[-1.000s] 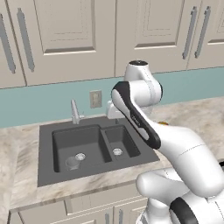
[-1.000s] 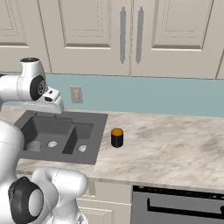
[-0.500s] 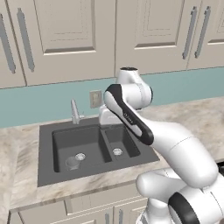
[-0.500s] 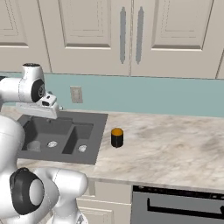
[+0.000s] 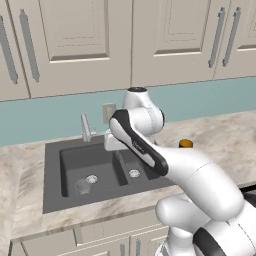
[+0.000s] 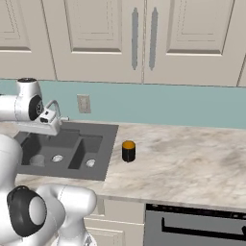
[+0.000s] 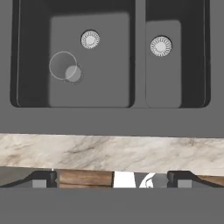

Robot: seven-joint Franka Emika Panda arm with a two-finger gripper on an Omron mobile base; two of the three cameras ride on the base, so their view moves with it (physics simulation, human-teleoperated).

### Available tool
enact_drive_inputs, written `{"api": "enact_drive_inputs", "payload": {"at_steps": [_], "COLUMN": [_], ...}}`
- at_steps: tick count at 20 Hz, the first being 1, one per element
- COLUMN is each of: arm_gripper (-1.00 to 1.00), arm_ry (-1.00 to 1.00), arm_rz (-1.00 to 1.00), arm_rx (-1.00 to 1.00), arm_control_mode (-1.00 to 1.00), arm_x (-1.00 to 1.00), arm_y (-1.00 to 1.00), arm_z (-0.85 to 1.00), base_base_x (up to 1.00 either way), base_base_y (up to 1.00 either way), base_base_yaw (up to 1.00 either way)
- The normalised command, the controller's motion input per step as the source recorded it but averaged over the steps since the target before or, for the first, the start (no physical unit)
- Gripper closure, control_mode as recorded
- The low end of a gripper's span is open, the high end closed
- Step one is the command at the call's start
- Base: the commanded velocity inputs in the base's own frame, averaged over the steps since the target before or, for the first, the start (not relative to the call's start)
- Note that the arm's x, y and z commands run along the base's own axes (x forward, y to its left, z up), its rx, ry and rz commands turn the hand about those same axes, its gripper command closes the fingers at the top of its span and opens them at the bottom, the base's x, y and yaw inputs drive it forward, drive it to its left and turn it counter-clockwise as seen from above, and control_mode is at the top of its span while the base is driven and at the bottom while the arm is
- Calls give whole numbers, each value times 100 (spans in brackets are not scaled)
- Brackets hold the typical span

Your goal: Move any existing items from the left basin to the right basin for drying. Then move the mug from the counter to the left basin of the sink for washing.

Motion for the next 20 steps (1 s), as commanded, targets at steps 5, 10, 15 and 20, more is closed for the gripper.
{"api": "enact_drive_inputs", "payload": {"at_steps": [5,10,15,20], "arm_gripper": [-100,-100,-100,-100], "arm_ry": [-2,-1,0,0], "arm_rz": [0,0,0,0], "arm_rx": [0,0,0,0], "arm_control_mode": [-100,-100,-100,-100], "arm_x": [3,8,14,16], "arm_y": [15,17,23,24], "arm_z": [-18,-17,-20,-22], "base_base_x": [0,0,0,0], "base_base_y": [0,0,0,0], "base_base_yaw": [0,0,0,0]}}
